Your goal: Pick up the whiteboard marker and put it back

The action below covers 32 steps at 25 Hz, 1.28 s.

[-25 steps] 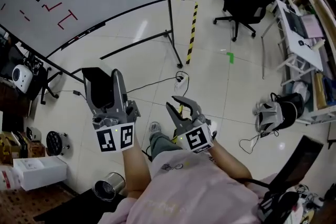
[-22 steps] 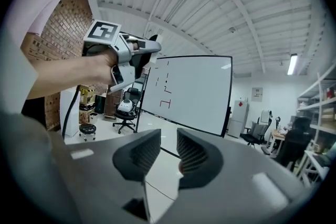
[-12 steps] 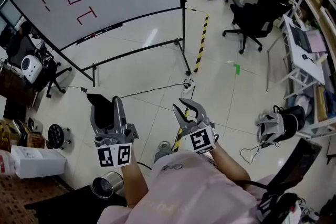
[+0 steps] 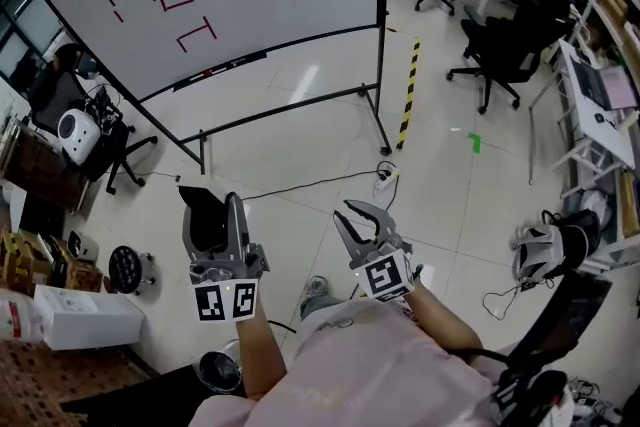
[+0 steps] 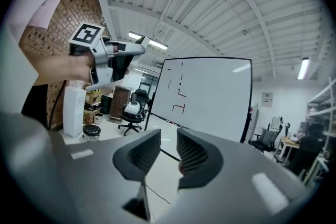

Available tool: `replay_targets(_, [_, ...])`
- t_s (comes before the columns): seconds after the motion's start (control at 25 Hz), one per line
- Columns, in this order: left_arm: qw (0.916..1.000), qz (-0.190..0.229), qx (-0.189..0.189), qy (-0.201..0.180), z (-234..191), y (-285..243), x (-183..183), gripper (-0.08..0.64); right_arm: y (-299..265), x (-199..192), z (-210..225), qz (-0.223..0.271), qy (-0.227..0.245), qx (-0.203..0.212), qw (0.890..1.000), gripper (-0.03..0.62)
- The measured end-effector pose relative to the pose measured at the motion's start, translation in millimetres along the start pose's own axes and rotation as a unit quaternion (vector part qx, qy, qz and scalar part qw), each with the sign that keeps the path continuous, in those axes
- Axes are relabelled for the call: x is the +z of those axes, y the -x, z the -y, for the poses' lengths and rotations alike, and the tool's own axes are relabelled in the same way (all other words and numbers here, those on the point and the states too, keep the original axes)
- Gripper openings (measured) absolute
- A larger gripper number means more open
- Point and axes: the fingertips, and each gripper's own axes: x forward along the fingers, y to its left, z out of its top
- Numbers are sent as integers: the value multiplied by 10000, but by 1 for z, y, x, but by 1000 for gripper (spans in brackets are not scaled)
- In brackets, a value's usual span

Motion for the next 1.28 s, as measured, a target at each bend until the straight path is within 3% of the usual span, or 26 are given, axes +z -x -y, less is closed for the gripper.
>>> replay_targets(0.16, [9997,-53,-106,211,-37,-19,-6,267,-32,42,-11,402,-47,-124,9991,95])
replay_targets(0.28, [9994,-3,-183,304,-46,-34,-10,264,-41,37,-17,274,-17,-238,9993,95])
replay_targets(0.52, [9972,79,-705,253,-18,-39,-11,268,-37,22,-7,159,-270,-467,9984,95])
replay_targets(1.28, [9978,166,-586,272,34,-36,-5,268,0,11,16,212,-80,-202,9995,95])
